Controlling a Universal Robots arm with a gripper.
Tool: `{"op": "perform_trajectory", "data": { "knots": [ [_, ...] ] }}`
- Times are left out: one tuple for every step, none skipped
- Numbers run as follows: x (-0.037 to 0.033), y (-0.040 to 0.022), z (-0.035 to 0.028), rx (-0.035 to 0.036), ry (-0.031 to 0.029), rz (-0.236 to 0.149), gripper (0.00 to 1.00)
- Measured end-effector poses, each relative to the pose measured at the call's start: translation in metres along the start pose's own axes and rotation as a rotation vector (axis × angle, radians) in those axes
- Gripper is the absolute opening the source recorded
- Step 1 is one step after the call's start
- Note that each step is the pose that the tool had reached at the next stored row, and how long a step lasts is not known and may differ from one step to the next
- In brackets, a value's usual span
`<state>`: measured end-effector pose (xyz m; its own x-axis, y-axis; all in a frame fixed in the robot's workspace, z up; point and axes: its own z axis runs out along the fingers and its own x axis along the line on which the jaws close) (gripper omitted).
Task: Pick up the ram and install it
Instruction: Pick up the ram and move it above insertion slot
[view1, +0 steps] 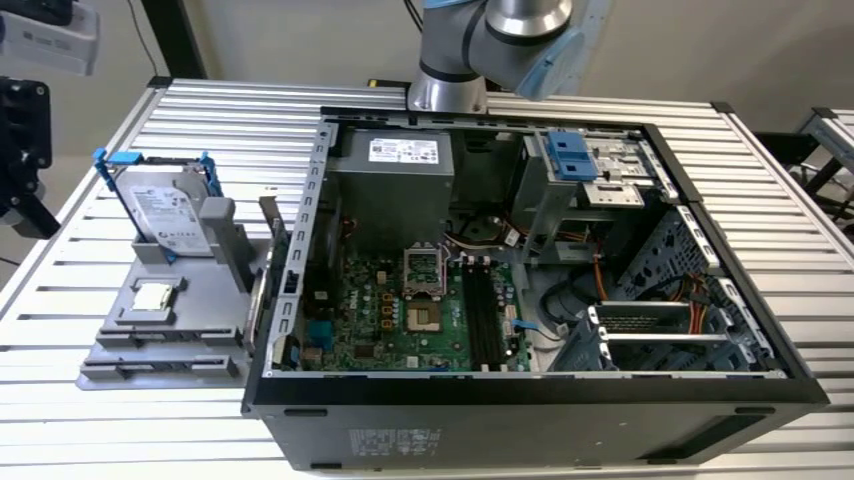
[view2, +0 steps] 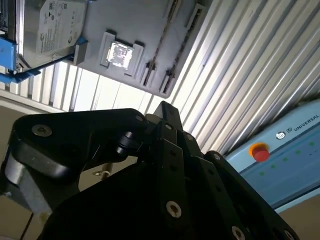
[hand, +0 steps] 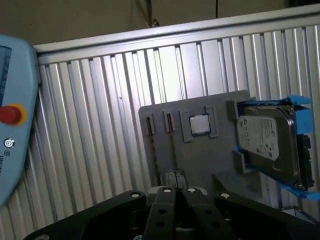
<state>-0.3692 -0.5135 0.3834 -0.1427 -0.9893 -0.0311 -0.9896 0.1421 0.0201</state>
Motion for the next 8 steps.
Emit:
{"op": "perform_trajectory", "data": {
  "knots": [
    [0.0,0.0,0.0001,-0.0006,0.0004,-0.018,0.0],
    [0.0,0.0,0.0001,-0.0011,0.0008,-0.036,0.0],
    [0.0,0.0,0.0002,-0.0017,0.0011,-0.054,0.0],
    [0.0,0.0,0.0002,-0.0023,0.0015,-0.071,0.0],
    [0.0,0.0,0.0003,-0.0028,0.0018,-0.088,0.0],
    [0.0,0.0,0.0004,-0.0033,0.0021,-0.105,0.0],
    [0.0,0.0,0.0004,-0.0038,0.0025,-0.12,0.0],
    [0.0,0.0,0.0005,-0.0042,0.0027,-0.133,0.0]
  ]
}}
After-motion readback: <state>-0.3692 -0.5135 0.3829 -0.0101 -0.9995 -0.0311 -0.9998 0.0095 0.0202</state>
